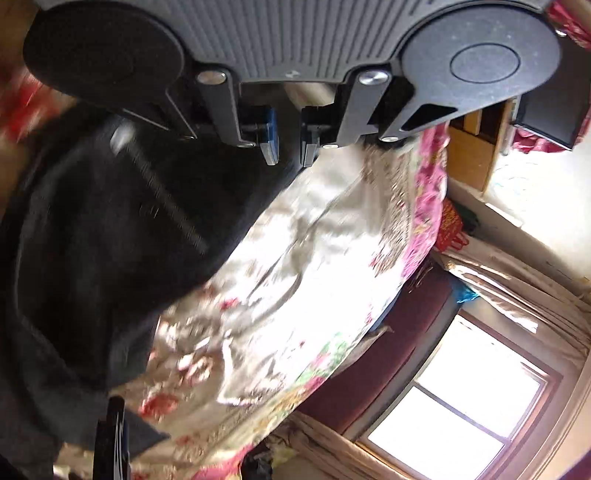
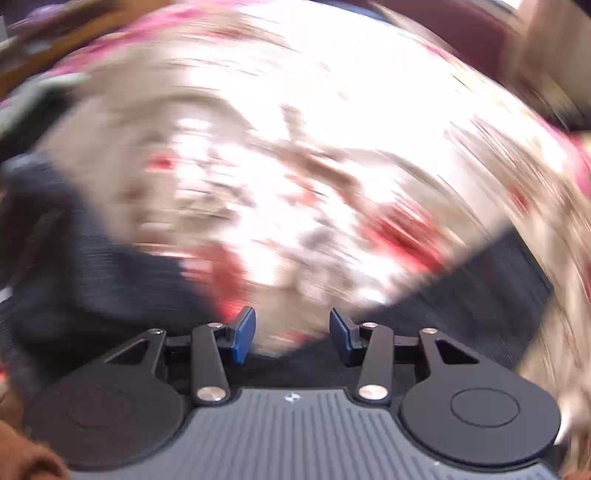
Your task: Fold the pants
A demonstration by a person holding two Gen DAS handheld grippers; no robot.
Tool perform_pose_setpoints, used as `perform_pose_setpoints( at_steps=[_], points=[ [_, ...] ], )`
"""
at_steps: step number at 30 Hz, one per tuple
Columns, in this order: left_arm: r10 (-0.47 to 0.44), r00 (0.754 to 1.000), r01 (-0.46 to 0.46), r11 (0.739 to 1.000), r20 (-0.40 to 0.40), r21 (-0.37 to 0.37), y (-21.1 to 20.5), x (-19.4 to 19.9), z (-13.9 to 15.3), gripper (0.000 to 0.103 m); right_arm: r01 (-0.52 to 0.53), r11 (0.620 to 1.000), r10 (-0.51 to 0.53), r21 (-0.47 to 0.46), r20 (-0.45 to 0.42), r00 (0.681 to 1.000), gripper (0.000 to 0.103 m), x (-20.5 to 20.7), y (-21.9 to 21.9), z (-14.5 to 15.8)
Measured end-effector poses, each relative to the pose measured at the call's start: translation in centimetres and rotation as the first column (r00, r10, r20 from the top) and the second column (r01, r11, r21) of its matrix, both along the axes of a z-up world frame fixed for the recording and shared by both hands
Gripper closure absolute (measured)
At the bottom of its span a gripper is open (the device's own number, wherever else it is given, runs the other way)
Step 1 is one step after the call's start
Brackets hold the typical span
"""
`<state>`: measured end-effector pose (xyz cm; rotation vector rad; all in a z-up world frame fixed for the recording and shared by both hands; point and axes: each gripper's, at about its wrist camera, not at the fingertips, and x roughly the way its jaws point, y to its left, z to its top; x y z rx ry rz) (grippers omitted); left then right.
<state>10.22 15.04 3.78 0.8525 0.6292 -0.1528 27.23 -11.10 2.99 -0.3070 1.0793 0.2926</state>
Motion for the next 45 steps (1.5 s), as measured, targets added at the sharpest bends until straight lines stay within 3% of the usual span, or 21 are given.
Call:
perform_pose_setpoints(
  at_steps=[3,8,11,13,15,18,21,22,23,25,26,28,30,32,35,37,38,40,43,45],
  points=[
    [-0.103,0.994,0.097,0.983,-0.031,-0.155,-5.6,1.7,0.2,0.072,0.220,0.972,-0.217,0.083,-0.038,0.975,0.059,2.0,-6.2,-0.1],
    [-0.284,0.957,0.256,0.920,-0.053,-0.296,-14.8,3.9,-0.6,0.071,0.325,0.943,-0.321,0.076,-0.057,0.945,0.058,7.2,-10.7,-0.4],
    [-0.322,0.945,0.291,0.908,-0.060,-0.300,-19.2,5.0,-1.5,0.069,0.357,0.932,-0.352,0.061,-0.079,0.933,0.058,12.0,-12.2,-1.9],
    [-0.310,0.943,0.263,0.918,-0.124,-0.297,-21.1,6.6,-2.4,0.067,0.392,0.919,-0.385,0.038,-0.123,0.915,0.057,14.9,-12.9,-3.2],
    [-0.286,0.949,0.236,0.925,-0.136,-0.298,-22.3,7.5,-3.2,0.067,0.428,0.903,-0.416,0.041,-0.173,0.893,0.058,17.2,-13.4,-4.5],
    [-0.256,0.956,0.214,0.942,-0.141,-0.259,-23.6,8.5,-4.8,0.067,0.438,0.899,-0.436,-0.015,-0.145,0.888,0.057,19.5,-13.1,-5.9],
    [-0.237,0.958,0.197,0.953,-0.164,-0.232,-24.7,8.9,-5.7,0.067,0.464,0.886,-0.458,-0.010,-0.174,0.872,0.056,20.5,-14.0,-7.1],
    [-0.240,0.957,0.201,0.955,-0.164,-0.219,-25.1,9.1,-6.0,0.067,0.467,0.884,-0.459,0.004,-0.180,0.870,0.060,20.5,-14.4,-7.1],
    [-0.247,0.955,0.212,0.956,-0.163,-0.204,-25.4,9.2,-6.2,0.070,0.467,0.884,-0.458,0.012,-0.178,0.871,0.075,20.4,-14.9,-6.9],
    [-0.265,0.946,0.225,0.951,-0.184,-0.214,-25.5,9.1,-6.0,0.081,0.453,0.891,-0.443,0.017,-0.184,0.878,0.092,19.9,-15.8,-6.5],
    [-0.271,0.941,0.222,0.946,-0.204,-0.234,-25.4,9.3,-5.8,0.086,0.450,0.893,-0.438,0.024,-0.194,0.878,0.095,19.5,-16.4,-6.1],
    [-0.281,0.933,0.222,0.941,-0.224,-0.255,-25.2,9.6,-5.5,0.087,0.439,0.897,-0.422,0.052,-0.191,0.886,0.096,18.1,-17.8,-5.2],
    [-0.292,0.931,0.232,0.937,-0.219,-0.261,-25.1,9.5,-4.9,0.087,0.459,0.879,-0.435,0.131,-0.173,0.884,0.096,16.1,-20.2,-3.2],
    [-0.321,0.926,0.259,0.923,-0.197,-0.283,-25.5,9.0,-3.6,0.087,0.499,0.834,-0.475,0.238,-0.154,0.867,0.096,13.0,-23.2,-0.4],
    [-0.394,0.906,0.335,0.891,-0.157,-0.306,-26.0,7.1,-1.7,0.087,0.561,0.729,-0.551,0.393,-0.151,0.821,0.096,6.2,-28.6,4.4],
    [-0.466,0.875,0.410,0.856,-0.129,-0.314,-26.6,5.3,-0.7,0.087,0.580,0.654,-0.599,0.485,-0.136,0.789,0.096,0.9,-31.7,6.5],
    [-0.500,0.858,0.446,0.840,-0.120,-0.310,-27.0,4.4,-0.4,0.086,0.604,0.599,-0.638,0.525,-0.143,0.757,0.096,-2.2,-33.5,6.9],
    [-0.559,0.819,0.511,0.814,-0.130,-0.278,-28.0,2.6,-0.4,0.086,0.691,0.497,-0.708,0.525,-0.214,0.673,0.095,-7.2,-36.5,5.3],
    [-0.617,0.759,0.559,0.781,-0.206,-0.279,-29.7,0.9,-1.3,0.084,0.811,0.387,-0.780,0.438,-0.313,0.542,0.095,-12.3,-39.3,-0.3],
    [-0.636,0.732,0.580,0.770,-0.243,-0.267,-30.7,-0.2,-2.3,0.083,0.831,0.345,-0.795,0.436,-0.335,0.506,0.092,-14.2,-39.9,-3.1]
  ],
)
